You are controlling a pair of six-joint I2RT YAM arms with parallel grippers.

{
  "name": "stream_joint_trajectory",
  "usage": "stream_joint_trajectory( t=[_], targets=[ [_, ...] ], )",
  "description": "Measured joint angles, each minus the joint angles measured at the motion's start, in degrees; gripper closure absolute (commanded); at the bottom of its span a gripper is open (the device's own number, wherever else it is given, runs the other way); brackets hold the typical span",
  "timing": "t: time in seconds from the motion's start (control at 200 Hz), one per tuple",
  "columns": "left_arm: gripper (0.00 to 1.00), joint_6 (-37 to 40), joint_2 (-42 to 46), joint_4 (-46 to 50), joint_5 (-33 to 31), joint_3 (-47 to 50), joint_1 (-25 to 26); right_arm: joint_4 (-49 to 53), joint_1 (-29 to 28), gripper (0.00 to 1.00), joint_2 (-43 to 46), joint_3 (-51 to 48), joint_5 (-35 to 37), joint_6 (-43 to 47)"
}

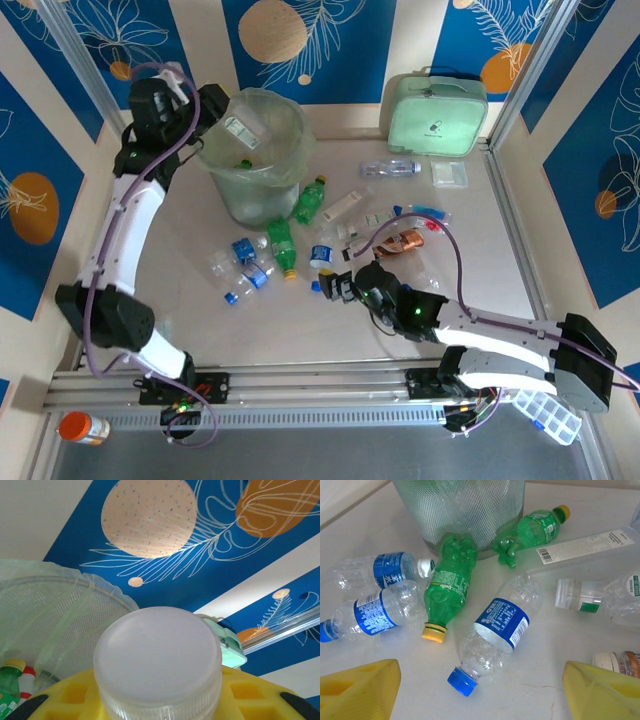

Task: Put the plastic bottles in the bin

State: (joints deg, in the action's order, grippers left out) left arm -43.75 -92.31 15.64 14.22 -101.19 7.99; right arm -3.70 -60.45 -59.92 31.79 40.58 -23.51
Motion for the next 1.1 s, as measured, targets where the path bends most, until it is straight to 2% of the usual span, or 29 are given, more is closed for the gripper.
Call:
stream_joint_trajectory(
  t=[0.12, 0.23, 0.41, 0.64, 0.815, 0.91, 1.095],
  targets=[
    [0.72, 0.7, -5.8, 0.8, 1.4, -3.3, 0.0, 0.4, 0.0, 0.15, -1.9, 1.3, 0.0, -0.2],
    [0.66, 2.1, -10.4, 3.3, 3.0, -5.9, 0.0, 0.6, 0.0, 0.16, -3.0, 2.0, 0.0, -0.4],
    [0.63, 4.5, -16.1, 5.8, 6.8, -6.6, 0.3, 1.5, -0.1, 0.16, -4.1, 2.7, 0.7, -0.6],
    [0.54, 9.2, -23.1, 11.7, 6.8, -10.3, 1.9, 2.0, -0.5, 0.16, -6.0, 3.8, 1.3, -0.5],
    [0.38, 11.8, -25.5, 14.8, 6.8, -12.2, 2.7, 2.1, -0.7, 0.16, -6.0, 3.9, 1.3, -0.5],
    [0.24, 12.6, -26.7, 15.7, 6.6, -13.4, 2.8, 2.1, -0.9, 0.16, -6.0, 3.9, 1.3, -0.5],
    [0.16, 12.8, -26.8, 16.6, 5.9, -13.5, 2.8, 2.1, -1.3, 0.16, -6.0, 3.9, 1.5, -0.5]
  ],
)
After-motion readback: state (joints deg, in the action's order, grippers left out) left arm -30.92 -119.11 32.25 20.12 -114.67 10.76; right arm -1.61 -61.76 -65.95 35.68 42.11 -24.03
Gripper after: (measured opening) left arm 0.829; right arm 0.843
